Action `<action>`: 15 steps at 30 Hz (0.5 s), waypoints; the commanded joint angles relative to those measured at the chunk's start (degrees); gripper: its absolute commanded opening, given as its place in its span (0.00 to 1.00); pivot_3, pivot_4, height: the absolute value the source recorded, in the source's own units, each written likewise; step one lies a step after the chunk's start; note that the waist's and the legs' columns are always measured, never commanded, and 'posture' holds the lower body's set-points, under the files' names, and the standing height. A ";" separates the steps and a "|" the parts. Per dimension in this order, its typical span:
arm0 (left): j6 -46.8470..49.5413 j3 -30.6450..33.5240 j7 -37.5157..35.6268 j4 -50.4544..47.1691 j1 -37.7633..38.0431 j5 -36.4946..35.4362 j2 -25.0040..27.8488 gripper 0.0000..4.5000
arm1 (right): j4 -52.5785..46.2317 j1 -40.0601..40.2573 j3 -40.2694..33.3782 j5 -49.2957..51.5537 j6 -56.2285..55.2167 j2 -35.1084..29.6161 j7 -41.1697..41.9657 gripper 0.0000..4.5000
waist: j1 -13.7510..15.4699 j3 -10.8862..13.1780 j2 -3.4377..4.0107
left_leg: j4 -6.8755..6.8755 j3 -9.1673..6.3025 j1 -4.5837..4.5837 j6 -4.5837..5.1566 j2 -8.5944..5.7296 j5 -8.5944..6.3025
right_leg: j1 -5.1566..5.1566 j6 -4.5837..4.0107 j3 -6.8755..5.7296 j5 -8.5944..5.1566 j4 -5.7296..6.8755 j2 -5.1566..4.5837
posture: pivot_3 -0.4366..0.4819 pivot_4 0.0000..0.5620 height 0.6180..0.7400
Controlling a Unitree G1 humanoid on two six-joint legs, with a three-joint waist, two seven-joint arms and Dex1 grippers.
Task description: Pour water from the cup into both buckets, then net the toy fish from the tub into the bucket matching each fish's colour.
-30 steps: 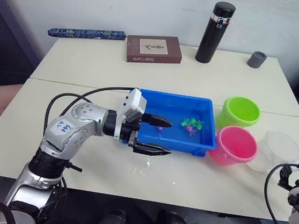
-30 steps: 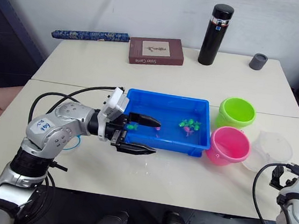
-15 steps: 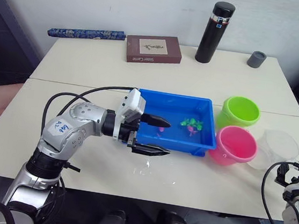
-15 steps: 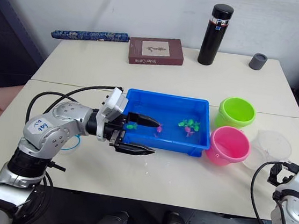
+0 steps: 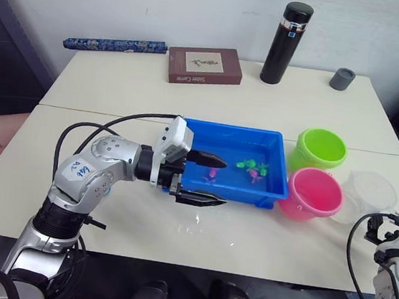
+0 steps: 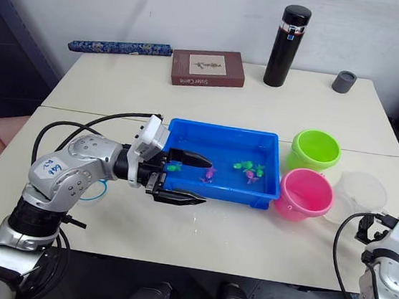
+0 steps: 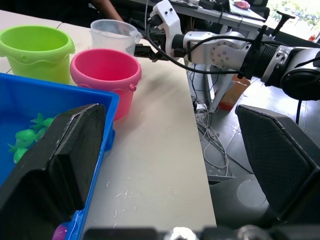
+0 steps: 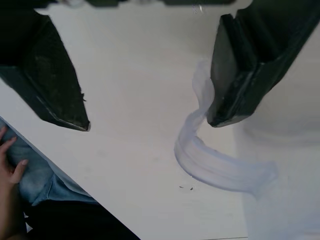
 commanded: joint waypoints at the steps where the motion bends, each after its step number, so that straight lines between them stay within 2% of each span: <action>1: -0.46 1.35 -0.04 -1.84 0.14 -0.49 0.55 1.00 | -0.29 -0.24 -1.08 0.87 -2.04 -1.02 0.51 0.47 | 0.04 0.00 0.00 | 0.00 0.00 0.00 0.00 0.00 0.00 | 0.00 0.00 0.00 0.00 0.00 0.00 | 0.48 0.27 1.00; 5: -0.66 1.15 -0.09 -1.63 -0.01 -0.30 0.39 1.00 | -0.16 0.01 -1.34 1.75 -2.56 -0.89 1.16 0.01 | 0.02 0.00 0.00 | 0.00 -0.01 0.00 0.00 0.00 0.00 | 0.00 0.00 0.00 0.00 0.00 0.00 | 0.48 0.27 1.00; 15: -1.30 0.76 -0.53 0.41 -0.85 -0.17 -0.64 1.00 | -4.93 3.54 -3.91 6.09 -5.17 0.49 1.08 0.01 | 0.14 0.01 0.01 | 0.00 -0.03 0.01 0.00 0.00 0.00 | 0.03 0.00 -0.01 0.00 -0.01 0.00 | 0.48 0.27 1.00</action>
